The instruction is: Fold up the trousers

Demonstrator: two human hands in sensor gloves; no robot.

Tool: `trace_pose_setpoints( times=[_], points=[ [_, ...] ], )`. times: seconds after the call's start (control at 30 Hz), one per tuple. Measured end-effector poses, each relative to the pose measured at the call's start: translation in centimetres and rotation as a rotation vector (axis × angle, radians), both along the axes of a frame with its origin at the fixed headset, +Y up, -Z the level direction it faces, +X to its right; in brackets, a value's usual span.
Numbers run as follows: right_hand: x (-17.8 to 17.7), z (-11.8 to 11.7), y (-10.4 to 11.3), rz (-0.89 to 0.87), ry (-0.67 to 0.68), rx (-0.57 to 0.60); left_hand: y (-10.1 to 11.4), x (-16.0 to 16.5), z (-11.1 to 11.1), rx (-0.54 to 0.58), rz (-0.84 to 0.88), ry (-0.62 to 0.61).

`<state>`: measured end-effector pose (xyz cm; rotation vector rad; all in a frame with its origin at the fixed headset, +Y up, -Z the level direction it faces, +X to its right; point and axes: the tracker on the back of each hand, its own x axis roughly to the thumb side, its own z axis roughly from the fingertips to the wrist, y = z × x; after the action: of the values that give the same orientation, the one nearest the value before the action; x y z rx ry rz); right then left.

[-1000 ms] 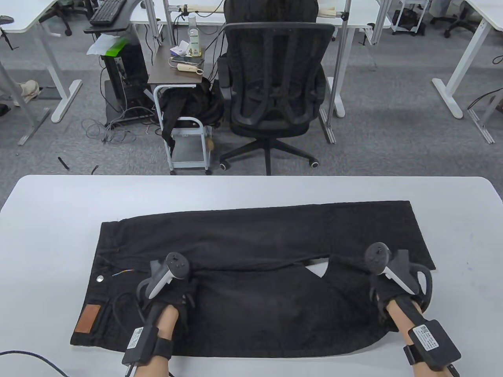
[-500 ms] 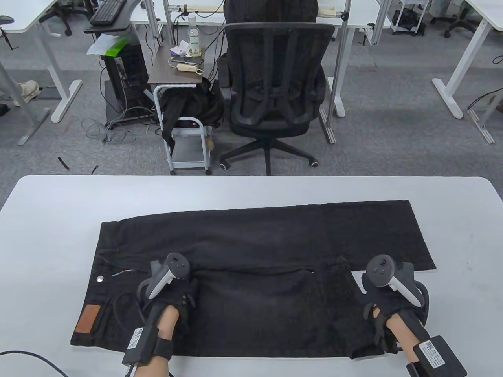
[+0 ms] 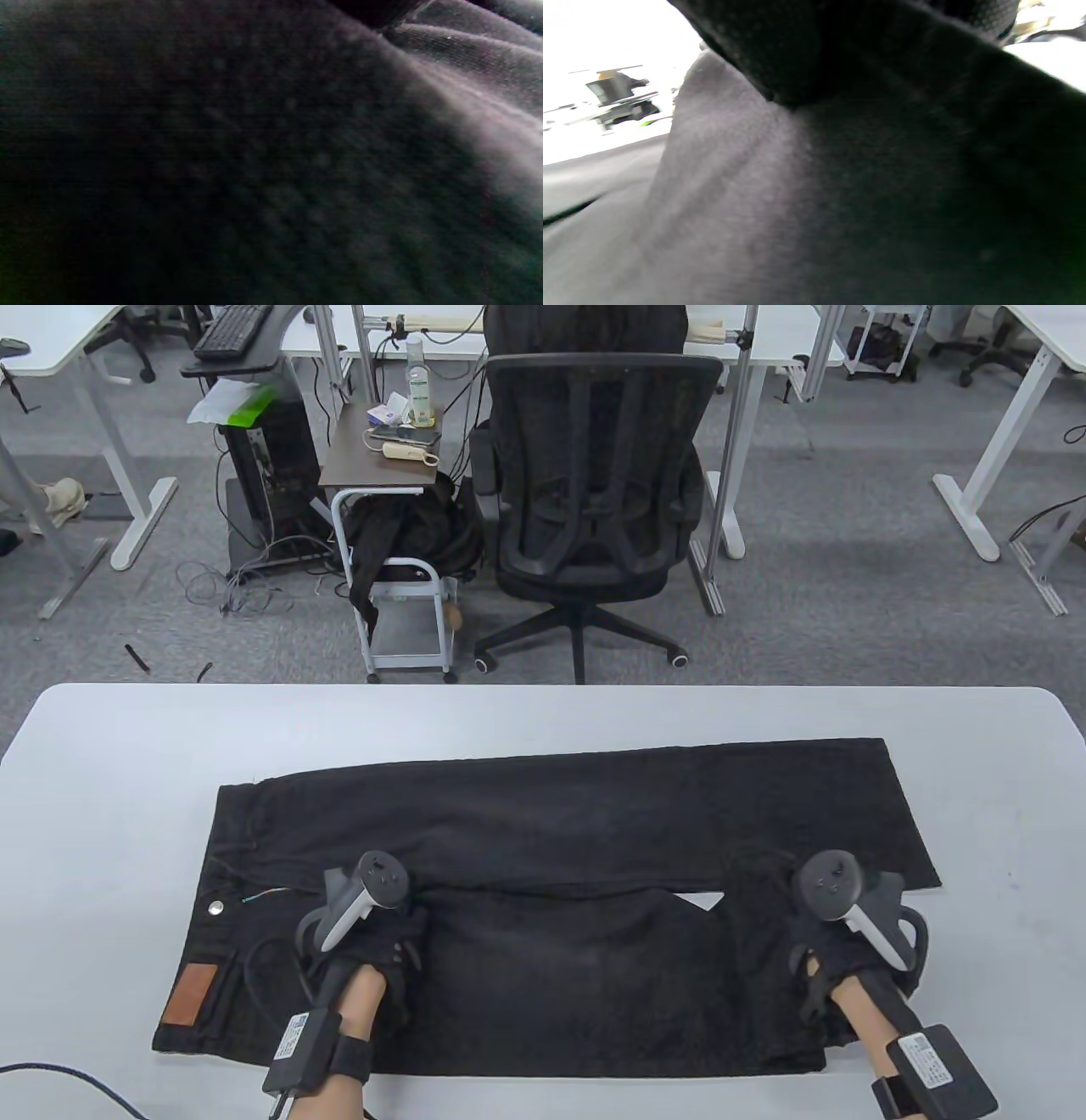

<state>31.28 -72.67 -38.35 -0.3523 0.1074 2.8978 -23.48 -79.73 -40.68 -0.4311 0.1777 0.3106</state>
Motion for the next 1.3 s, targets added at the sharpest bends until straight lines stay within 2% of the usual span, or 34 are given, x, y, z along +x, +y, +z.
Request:
trace_pose_setpoints(
  times=[0.03, 0.07, 0.1, 0.13, 0.2, 0.27, 0.37, 0.5, 0.57, 0.63, 0.7, 0.77, 0.83, 0.87, 1.03, 1.1, 1.17, 1.3],
  points=[
    [1.6, 0.1, 0.7, 0.027, -0.056, 0.013, 0.0, 0.0, 0.0, 0.000, 0.000, 0.000],
    [4.4, 0.3, 1.6, 0.072, -0.177, 0.016, 0.0, 0.0, 0.0, 0.000, -0.001, 0.000],
    [5.4, 0.4, 1.7, 0.085, -0.232, 0.012, 0.0, 0.0, 0.0, 0.000, -0.001, 0.000],
    [7.7, 0.8, 1.8, 0.105, -0.375, -0.047, 0.0, 0.0, 0.0, -0.001, -0.003, 0.000],
    [9.5, 1.3, 1.3, 0.094, -0.458, -0.136, 0.0, 0.0, -0.1, -0.002, -0.004, 0.000],
    [9.9, 1.5, 0.5, 0.044, -0.443, -0.127, 0.0, 0.0, -0.1, -0.002, -0.004, 0.000],
    [8.7, 0.8, -2.4, -0.109, -0.291, -0.205, -0.1, 0.0, -0.1, -0.002, -0.003, 0.000],
    [6.5, -0.6, -5.8, -0.164, -0.160, -0.228, -0.1, -0.1, -0.1, -0.001, 0.003, 0.001],
    [6.0, -0.8, -7.4, -0.184, -0.181, -0.285, -0.2, -0.1, -0.1, 0.000, 0.006, 0.002],
    [6.6, -0.7, -8.4, -0.125, -0.217, -0.365, -0.2, -0.2, -0.1, 0.001, 0.013, 0.003],
    [7.8, -0.2, -8.2, -0.060, -0.304, -0.344, -0.2, -0.2, -0.1, 0.007, 0.016, 0.002],
    [9.4, 0.3, -7.8, -0.026, -0.390, -0.380, -0.1, -0.2, -0.1, 0.012, 0.021, -0.001],
    [10.2, 0.5, -7.3, -0.135, -0.421, -0.396, 0.3, 0.2, -0.1, 0.033, 0.025, -0.009],
    [10.1, 0.4, -7.1, -0.124, -0.427, -0.381, 0.5, 0.4, -0.1, 0.052, 0.018, -0.016],
    [7.0, -1.5, -6.7, -0.141, -0.286, -0.268, 0.8, 2.2, 0.1, 0.034, 0.019, -0.052],
    [4.3, -3.0, -6.7, -0.173, -0.186, -0.221, 0.1, 2.5, 0.1, -0.037, 0.011, -0.038],
    [2.7, -4.2, -6.8, -0.185, -0.123, -0.199, -0.6, 2.3, 0.1, -0.072, 0.032, -0.028],
    [0.3, -6.2, -8.1, -0.243, -0.050, -0.223, -1.1, 1.4, -0.3, -0.046, 0.036, -0.030]
  ],
)
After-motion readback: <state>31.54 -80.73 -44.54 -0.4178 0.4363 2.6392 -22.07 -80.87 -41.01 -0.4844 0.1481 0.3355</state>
